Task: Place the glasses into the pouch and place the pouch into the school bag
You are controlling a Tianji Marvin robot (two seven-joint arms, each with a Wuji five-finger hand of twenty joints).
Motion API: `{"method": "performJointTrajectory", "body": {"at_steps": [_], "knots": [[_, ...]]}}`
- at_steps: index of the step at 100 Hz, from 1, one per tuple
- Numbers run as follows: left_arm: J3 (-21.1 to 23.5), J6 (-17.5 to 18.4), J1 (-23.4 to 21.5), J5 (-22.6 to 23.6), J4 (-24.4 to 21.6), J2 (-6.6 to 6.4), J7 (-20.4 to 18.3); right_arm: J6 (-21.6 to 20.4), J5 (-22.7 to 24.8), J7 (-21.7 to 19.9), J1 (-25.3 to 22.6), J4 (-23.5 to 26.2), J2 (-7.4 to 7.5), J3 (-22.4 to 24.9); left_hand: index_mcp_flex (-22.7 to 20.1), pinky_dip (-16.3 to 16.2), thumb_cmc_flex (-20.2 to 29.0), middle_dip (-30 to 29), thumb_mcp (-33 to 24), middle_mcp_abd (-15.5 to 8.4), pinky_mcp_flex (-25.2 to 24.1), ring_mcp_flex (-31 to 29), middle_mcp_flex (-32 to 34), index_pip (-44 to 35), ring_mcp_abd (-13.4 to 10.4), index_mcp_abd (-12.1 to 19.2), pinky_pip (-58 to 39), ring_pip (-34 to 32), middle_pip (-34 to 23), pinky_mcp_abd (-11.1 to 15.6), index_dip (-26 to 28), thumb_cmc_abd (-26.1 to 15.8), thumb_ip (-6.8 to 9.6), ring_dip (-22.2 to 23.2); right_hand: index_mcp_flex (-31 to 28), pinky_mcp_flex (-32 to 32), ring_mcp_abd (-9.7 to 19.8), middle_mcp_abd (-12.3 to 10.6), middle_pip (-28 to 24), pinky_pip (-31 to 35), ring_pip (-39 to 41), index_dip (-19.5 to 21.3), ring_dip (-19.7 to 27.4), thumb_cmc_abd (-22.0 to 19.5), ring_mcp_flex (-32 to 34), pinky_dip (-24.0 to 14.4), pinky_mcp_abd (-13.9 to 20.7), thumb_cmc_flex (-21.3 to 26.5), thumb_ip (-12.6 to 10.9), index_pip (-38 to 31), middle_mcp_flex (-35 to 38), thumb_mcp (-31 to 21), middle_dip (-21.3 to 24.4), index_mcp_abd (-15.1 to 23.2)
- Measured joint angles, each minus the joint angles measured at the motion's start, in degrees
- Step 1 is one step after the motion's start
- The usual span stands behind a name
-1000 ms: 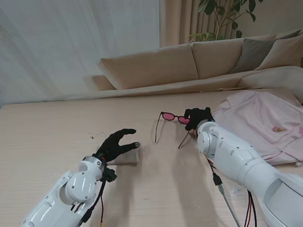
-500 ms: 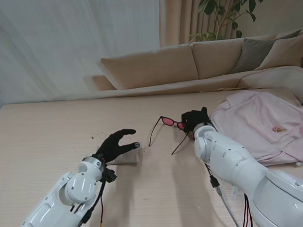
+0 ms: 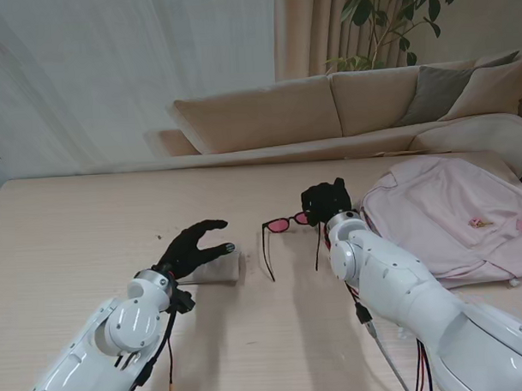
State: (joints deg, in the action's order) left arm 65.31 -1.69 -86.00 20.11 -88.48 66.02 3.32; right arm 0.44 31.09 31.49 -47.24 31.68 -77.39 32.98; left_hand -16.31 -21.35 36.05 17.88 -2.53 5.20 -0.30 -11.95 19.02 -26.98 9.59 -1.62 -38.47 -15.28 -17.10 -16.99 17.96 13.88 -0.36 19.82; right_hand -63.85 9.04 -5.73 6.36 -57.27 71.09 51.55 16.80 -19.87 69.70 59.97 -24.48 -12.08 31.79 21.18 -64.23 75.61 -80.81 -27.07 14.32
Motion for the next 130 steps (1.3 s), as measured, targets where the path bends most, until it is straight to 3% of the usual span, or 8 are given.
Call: {"method": "performJointTrajectory", "body": {"at_steps": [25, 52, 63, 66, 73, 89, 108, 130], "knots": [[2.7, 0.0, -2.6, 1.8, -2.4, -0.21, 0.9, 0.4, 1.8, -2.6, -6.3, 17.4, 3.82, 8.9, -0.6, 0.0, 1.3, 0.0, -0.5, 0.0, 0.1, -0.6, 0.1, -0.2, 0.0, 0.0, 0.0, -0.6, 0.0, 0.0, 0.0, 0.0, 0.00, 0.0, -0.6, 1.4, -2.0, 1.9, -0.3, 0.6, 0.9, 1.2, 0.1, 2.3, 0.8, -0.4, -1.1, 0.7, 0.1, -0.7, 1.1, -0.1, -1.9, -0.9], [4.5, 0.4, -4.3, 2.3, -4.0, -0.26, 2.3, 1.1, 1.6, -4.6, -9.6, 27.7, 4.63, 12.4, -1.9, 0.0, 1.4, 0.0, -0.5, 0.0, 0.2, -0.6, 0.7, -0.4, 0.0, 0.1, -0.6, -0.6, -0.1, 0.0, 0.0, 0.0, 0.00, 0.0, -0.6, 2.1, -2.5, 2.3, -0.3, 0.6, 1.0, 2.2, 0.1, 2.5, 1.4, -0.5, -1.2, 1.8, 0.1, -0.7, 1.5, -0.1, -2.3, -1.4], [5.5, 0.4, -5.1, 3.3, -4.7, -0.28, 2.3, 1.5, 0.8, -5.2, -10.7, 31.1, 4.70, 13.5, -1.9, 0.0, 5.4, 0.0, -4.7, 0.0, 0.3, -0.6, 0.7, -0.4, 0.0, 0.1, -0.6, -0.6, -0.1, 0.0, 0.0, 0.5, 0.01, 0.0, -0.6, 2.1, -2.7, 2.5, -0.3, 0.6, 1.0, 2.3, 0.1, 2.5, 1.4, -0.5, -1.5, 1.8, 0.1, -0.7, 1.5, -0.1, -2.6, -1.4], [5.7, 0.4, -5.4, 3.6, -4.9, -0.31, 2.2, 1.6, 0.5, -5.3, -11.1, 32.2, 4.70, 14.1, -1.9, 0.0, 6.0, 0.0, -7.8, 0.0, 0.4, -0.6, 0.7, -0.5, 0.0, 0.1, -0.7, -0.6, -0.1, 0.0, 0.0, 1.5, 1.05, 0.0, -0.6, 2.1, -2.8, 2.6, -0.3, 0.6, 1.1, 2.7, 0.1, 2.5, 1.4, -0.5, -1.7, 1.8, 0.1, -0.7, 1.5, -0.1, -2.7, -1.4], [6.2, 0.0, -5.8, 4.8, -5.4, -0.58, 1.2, 1.8, -0.4, -5.5, -12.2, 34.7, 4.71, 15.1, -0.7, 0.0, 5.8, 0.0, -14.6, 0.0, 0.5, -0.6, 0.5, -0.8, 0.0, 0.1, -0.7, -0.7, 0.0, 0.0, 0.0, 3.9, 1.13, 0.0, -0.6, 2.1, -2.8, 2.6, -0.3, 0.6, 1.5, 2.7, 0.1, 2.5, 1.4, -0.5, -1.8, 1.8, 0.1, -0.7, 1.5, -0.1, -3.0, -1.4], [6.5, -2.3, -6.0, 12.4, -7.2, -2.54, -7.7, 2.0, -1.2, -5.9, -14.4, 39.8, 4.83, 16.6, 5.3, 0.0, 6.0, 0.2, -21.5, -0.8, -0.4, 1.0, -5.4, 4.3, -0.7, 0.1, -0.7, -0.8, 0.1, 0.0, -3.0, 13.8, 1.14, 0.0, -0.6, 2.3, -2.9, 2.7, -0.3, 0.6, 1.5, 2.8, 0.1, 2.5, 1.4, -0.5, -2.2, 1.8, 0.1, -0.7, 1.5, -0.4, -3.2, -1.4], [3.0, -2.0, -2.8, 15.1, -5.1, -3.58, -3.8, 2.1, -2.4, -6.3, -15.8, 43.7, 4.90, 16.9, 5.3, -0.2, 4.5, 0.1, -21.9, -0.7, -0.4, 1.7, -6.1, 13.3, -0.7, -3.0, -0.7, -0.5, 4.1, 0.1, -7.9, 21.1, -0.59, 0.0, -0.6, 2.8, -3.3, 2.8, -0.4, 0.6, 1.7, 2.9, 0.1, 3.1, 2.0, -0.7, -2.3, 1.8, 0.1, -0.7, 2.1, -0.4, -3.4, -1.4], [1.0, -3.1, 0.5, 13.2, -4.3, -2.30, 0.2, 2.0, -2.5, -6.2, -16.1, 44.7, 4.82, 15.8, 5.3, -0.2, 1.0, 0.7, -27.5, 1.3, -0.5, 3.2, -7.5, 17.2, 0.0, -7.0, -0.1, -0.4, 6.5, 0.0, -9.4, 25.1, -2.80, 0.0, -0.6, 3.0, -3.4, 3.0, -0.4, 0.9, 1.7, 3.0, 0.1, 3.1, 2.0, -1.1, -2.4, 1.8, 0.1, -0.7, 2.1, -0.4, -4.0, -1.4]]}}
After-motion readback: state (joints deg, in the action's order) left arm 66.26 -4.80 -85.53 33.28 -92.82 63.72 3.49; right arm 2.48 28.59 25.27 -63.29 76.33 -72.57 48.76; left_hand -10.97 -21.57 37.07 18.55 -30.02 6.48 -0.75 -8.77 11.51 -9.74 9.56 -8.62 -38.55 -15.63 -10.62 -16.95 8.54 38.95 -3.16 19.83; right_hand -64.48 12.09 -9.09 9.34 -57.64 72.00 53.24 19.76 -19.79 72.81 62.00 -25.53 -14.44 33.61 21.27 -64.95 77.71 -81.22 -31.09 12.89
